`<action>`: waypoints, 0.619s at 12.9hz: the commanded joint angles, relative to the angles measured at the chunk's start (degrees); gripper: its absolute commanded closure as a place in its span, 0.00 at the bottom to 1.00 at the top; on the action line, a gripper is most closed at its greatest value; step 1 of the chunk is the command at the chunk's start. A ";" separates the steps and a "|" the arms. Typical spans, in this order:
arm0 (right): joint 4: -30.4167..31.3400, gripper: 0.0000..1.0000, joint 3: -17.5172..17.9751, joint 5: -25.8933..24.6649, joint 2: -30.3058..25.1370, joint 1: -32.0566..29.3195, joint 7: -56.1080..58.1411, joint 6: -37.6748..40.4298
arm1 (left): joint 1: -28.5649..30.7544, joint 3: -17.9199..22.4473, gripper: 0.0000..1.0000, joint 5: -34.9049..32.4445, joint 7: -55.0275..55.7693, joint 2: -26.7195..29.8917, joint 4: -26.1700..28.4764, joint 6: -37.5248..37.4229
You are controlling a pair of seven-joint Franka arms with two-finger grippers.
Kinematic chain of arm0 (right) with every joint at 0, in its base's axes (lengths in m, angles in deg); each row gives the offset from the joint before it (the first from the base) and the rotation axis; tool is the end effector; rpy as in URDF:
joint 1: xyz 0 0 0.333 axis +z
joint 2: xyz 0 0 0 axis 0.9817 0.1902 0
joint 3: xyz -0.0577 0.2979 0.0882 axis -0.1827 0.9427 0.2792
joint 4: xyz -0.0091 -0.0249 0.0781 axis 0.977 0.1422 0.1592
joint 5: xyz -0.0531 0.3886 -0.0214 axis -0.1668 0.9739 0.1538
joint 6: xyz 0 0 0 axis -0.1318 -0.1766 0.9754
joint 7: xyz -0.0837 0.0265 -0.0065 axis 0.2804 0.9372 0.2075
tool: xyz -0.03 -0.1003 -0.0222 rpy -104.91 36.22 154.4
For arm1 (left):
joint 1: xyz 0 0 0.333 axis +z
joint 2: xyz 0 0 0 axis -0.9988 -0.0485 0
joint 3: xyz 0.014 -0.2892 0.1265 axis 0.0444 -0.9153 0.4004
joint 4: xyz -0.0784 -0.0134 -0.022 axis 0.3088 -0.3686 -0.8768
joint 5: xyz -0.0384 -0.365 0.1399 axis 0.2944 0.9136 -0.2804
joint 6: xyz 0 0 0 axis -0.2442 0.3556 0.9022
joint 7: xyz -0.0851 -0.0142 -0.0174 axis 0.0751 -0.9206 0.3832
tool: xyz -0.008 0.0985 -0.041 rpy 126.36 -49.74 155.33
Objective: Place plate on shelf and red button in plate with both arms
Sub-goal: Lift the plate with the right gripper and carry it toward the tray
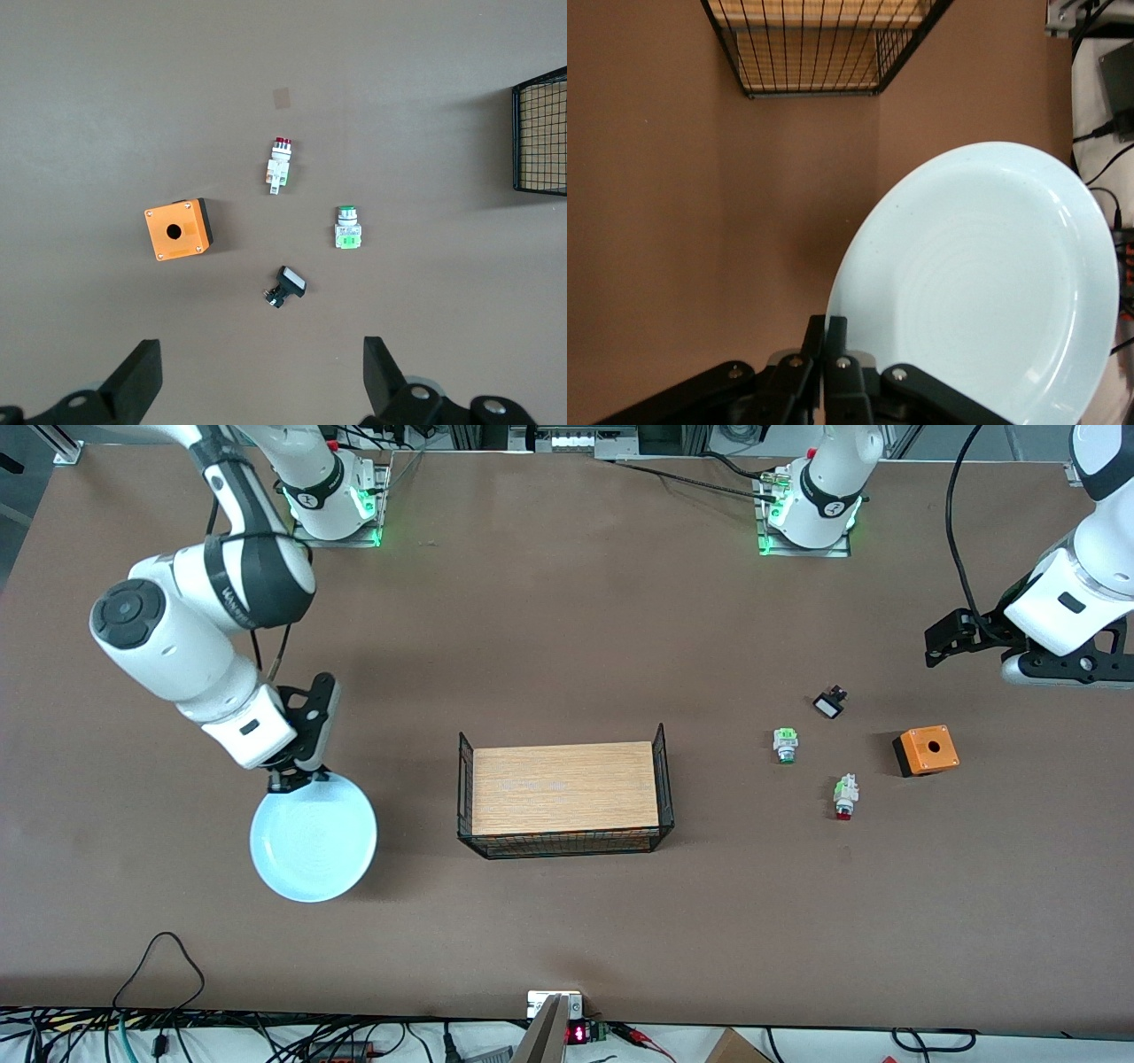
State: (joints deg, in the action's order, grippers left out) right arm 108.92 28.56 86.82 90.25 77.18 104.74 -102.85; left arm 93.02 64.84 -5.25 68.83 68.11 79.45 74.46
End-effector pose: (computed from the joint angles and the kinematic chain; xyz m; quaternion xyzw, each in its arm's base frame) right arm 0.6284 0.1747 0.4269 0.7061 0.7000 0.1032 0.0278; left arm 0.5491 -0.0227 0.5666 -0.9997 0.0164 0.0161 0.0130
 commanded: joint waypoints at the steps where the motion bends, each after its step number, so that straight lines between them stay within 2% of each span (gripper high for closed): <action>1: -4.50 1.00 1.98 0.81 -0.29 1.05 -0.02 4.68 | -0.09 0.10 0.00 1.21 -0.81 -1.00 -2.07 -1.47; 8: -7.15 1.00 1.90 -1.72 -0.38 14.49 -12.31 6.27 | -0.09 0.10 0.00 1.21 -0.73 -1.00 -2.07 -1.47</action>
State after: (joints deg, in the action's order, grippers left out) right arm 103.27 30.72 86.73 89.76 89.11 95.27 -98.02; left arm 92.95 64.81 -5.25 68.82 68.10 79.45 74.45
